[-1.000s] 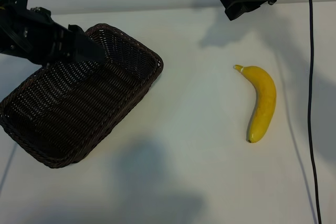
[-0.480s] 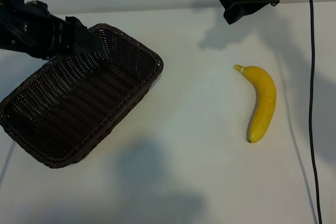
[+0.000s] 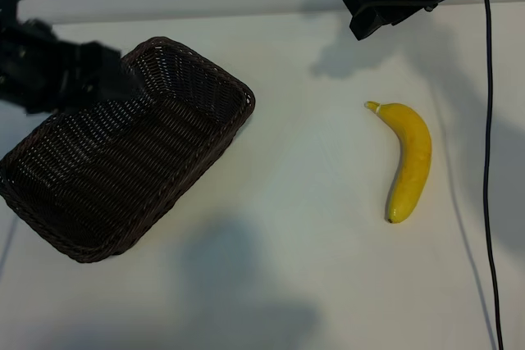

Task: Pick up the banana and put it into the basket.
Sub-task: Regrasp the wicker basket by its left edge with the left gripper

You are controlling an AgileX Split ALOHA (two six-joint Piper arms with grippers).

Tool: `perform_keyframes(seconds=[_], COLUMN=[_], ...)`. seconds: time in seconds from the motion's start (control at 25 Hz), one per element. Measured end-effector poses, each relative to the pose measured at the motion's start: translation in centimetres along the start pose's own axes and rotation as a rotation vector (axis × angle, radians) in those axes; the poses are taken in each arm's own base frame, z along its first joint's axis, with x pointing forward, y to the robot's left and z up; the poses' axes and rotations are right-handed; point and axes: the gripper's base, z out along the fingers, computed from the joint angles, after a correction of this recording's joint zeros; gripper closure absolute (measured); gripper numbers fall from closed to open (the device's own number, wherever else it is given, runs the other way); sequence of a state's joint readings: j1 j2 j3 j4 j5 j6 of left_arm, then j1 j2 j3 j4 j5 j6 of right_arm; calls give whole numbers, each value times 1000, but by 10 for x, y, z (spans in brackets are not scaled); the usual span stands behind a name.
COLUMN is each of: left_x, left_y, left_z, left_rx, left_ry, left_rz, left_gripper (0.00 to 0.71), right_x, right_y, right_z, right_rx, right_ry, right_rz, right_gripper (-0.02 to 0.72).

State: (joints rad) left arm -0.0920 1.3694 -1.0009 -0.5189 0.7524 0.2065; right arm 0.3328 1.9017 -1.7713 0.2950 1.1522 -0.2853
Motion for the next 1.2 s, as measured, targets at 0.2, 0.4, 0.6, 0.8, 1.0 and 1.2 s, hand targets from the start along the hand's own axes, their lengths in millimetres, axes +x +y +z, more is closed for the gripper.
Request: perform_keyframes(seconds=[0.2, 0.4, 0.6, 0.8, 1.0, 1.2], left_x=[39, 73, 102, 120, 131, 134], left_y=[13, 15, 22, 32, 35, 41], left_z=[-3, -16, -23, -41, -58, -56], left_rx=[-86, -91, -140, -292, -368, -425], left_ry=[-38, -139, -167, -190, -237, -217], left_rz=[-94, -180, -274, -315, -374, -396], left_gripper=[125, 125, 125, 125, 125, 125], right_x=[0, 0, 0, 0, 0, 0], right_y=[0, 0, 0, 0, 0, 0], right_z=[0, 0, 0, 0, 0, 0], right_rx=[0, 0, 0, 0, 1, 1], right_ry=[0, 0, 1, 1, 1, 1], right_rz=[2, 2, 2, 2, 1, 1], right_gripper=[181, 181, 181, 181, 181, 181])
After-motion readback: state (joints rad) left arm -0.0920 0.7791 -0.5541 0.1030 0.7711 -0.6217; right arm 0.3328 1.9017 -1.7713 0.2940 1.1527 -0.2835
